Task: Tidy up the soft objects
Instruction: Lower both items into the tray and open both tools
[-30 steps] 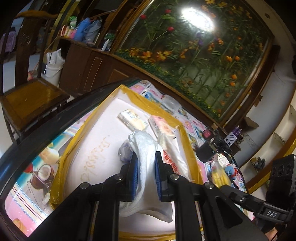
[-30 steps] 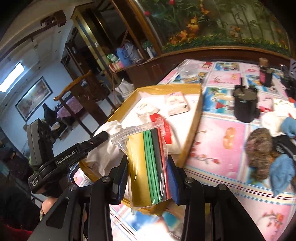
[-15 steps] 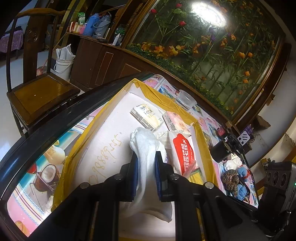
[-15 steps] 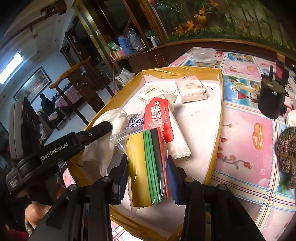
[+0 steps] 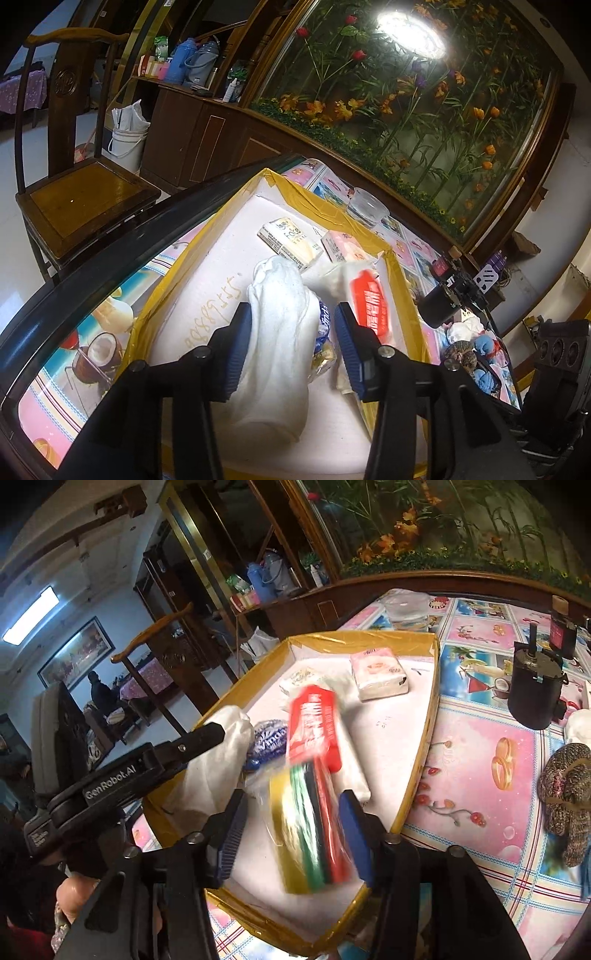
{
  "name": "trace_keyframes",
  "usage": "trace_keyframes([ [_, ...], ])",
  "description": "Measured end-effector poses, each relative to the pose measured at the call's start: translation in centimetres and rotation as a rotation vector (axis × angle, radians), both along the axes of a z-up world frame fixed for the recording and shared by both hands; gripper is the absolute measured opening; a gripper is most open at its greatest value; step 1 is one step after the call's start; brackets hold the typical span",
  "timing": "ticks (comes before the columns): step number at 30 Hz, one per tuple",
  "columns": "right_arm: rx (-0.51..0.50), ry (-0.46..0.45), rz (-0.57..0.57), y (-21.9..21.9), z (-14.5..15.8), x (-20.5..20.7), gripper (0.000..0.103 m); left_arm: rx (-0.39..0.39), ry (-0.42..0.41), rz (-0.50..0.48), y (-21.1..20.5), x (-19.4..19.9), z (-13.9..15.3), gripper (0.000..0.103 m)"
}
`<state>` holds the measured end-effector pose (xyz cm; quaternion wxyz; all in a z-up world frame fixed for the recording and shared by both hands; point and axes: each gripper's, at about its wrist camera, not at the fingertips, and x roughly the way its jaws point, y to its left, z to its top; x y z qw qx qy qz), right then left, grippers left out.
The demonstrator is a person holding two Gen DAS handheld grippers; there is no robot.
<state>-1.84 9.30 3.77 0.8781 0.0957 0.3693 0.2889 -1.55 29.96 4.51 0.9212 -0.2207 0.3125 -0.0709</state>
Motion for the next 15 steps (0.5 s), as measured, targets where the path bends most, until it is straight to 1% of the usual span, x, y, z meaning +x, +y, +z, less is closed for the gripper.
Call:
trace_keyframes([
  [2, 0.009, -0.012, 0.009, -0.3, 0.2, -0.3, 0.067, -0.002, -0.008, -0.002, 0.0, -0.1, 0.1, 0.046],
  [5, 0.011, -0.049, -0.006, -0.9, 0.8, -0.9, 0.067, -0.003, -0.016, 0.0, -0.1, -0.2, 0.1, 0.047],
  [8, 0.02, -0.061, -0.029, -2.0, 1.2, -1.1, 0.067, -0.007, -0.027, -0.002, -0.1, -0.3, 0.2, 0.049],
  [12, 0.02, -0.087, -0.086, -4.8, 1.7, -1.3, 0.067, 0.003, -0.052, -0.015, -0.4, -0.8, 0.4, 0.06],
  [15, 0.038, -0.102, -0.151, -8.0, 2.2, -1.5, 0.067, 0.022, -0.061, -0.028, -0.9, -1.1, 0.6, 0.062],
])
